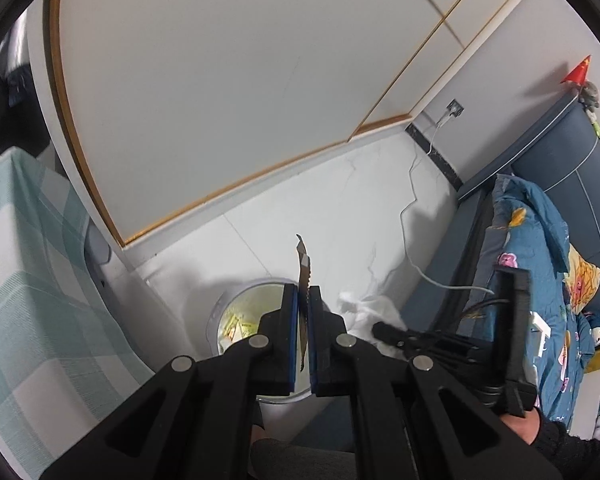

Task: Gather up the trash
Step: 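Carry the white bag and gold packet over the white bin, then open the right gripper over the bin to drop the white plastic bag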

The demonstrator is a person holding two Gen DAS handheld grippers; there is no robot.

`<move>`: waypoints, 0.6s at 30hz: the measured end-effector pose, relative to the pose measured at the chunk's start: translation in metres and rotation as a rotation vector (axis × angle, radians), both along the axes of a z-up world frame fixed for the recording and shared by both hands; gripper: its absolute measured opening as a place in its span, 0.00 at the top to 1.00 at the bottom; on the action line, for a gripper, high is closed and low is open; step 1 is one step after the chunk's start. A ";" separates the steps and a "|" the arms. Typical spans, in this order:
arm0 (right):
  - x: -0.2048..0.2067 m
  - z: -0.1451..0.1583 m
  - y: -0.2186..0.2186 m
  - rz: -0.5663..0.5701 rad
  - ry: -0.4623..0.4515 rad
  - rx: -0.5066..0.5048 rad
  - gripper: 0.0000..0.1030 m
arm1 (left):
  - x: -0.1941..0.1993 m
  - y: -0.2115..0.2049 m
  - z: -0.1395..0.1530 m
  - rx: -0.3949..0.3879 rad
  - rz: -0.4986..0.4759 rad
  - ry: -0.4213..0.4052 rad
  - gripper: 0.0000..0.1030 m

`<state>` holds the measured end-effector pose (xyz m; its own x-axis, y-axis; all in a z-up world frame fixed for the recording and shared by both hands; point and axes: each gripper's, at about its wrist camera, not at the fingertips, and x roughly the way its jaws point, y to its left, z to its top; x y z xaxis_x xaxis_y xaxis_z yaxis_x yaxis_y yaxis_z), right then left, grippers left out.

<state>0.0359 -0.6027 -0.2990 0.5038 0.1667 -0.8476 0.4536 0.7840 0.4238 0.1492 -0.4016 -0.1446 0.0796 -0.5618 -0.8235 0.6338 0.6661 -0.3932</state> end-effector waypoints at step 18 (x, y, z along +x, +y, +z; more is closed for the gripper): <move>0.015 -0.067 0.006 0.062 0.130 0.056 0.60 | 0.006 -0.011 -0.039 0.065 -0.002 0.103 1.00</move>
<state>0.0506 -0.5970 -0.3664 0.3778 0.2434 -0.8933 0.4587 0.7889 0.4090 0.1550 -0.4128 -0.1831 -0.0086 -0.5071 -0.8618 0.5935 0.6911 -0.4126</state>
